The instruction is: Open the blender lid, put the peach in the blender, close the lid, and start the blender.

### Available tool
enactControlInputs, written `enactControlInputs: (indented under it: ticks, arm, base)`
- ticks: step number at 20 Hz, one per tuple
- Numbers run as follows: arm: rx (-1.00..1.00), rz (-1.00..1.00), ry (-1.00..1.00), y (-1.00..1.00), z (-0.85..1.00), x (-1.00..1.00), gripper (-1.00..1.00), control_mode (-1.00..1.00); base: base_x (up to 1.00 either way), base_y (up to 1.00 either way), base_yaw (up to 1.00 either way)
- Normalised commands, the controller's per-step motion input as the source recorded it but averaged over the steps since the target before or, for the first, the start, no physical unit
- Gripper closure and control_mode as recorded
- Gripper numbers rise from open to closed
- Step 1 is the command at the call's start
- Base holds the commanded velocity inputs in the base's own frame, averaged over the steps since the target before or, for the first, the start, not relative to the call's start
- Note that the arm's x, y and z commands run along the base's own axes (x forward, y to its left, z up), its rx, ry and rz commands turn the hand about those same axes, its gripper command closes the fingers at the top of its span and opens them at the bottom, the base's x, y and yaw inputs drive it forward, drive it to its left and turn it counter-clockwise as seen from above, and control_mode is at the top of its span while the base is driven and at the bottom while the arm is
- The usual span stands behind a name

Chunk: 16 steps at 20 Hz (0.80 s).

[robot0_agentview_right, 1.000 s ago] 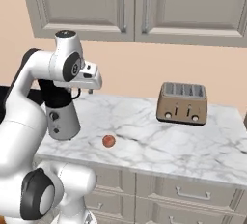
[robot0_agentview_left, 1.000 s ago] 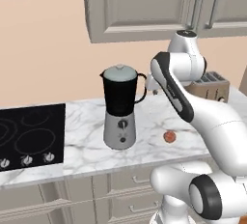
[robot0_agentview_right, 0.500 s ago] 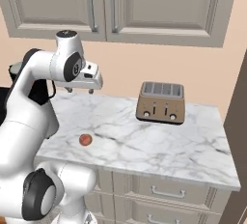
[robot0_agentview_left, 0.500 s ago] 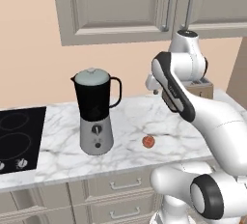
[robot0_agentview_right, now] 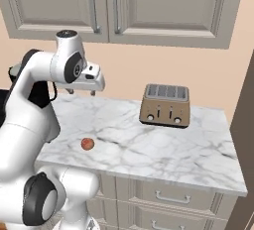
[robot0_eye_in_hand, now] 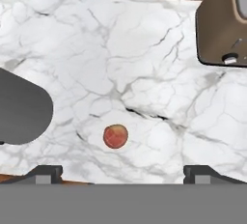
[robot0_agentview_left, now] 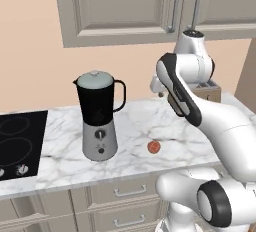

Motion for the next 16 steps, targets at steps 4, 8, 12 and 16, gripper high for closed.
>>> enactControlInputs:
  ticks: [4,8,12,16]
  arm:
    - [-0.02,-0.04,-0.13,0.74,0.93,-0.4,-1.0,-1.0]
    - [-0.03,0.0,-0.13,1.0,0.76,-0.34,-1.0,-1.0]
    - [0.0,0.01,0.0,0.99,0.49,0.0,-1.0,-1.0]
    - [-0.03,0.01,0.01,1.0,0.38,0.2,-1.0,-1.0]
  base:
    - [0.0,0.0,0.0]
    - [0.0,0.0,0.0]
    - [0.0,0.0,0.0]
    - [0.0,0.0,0.0]
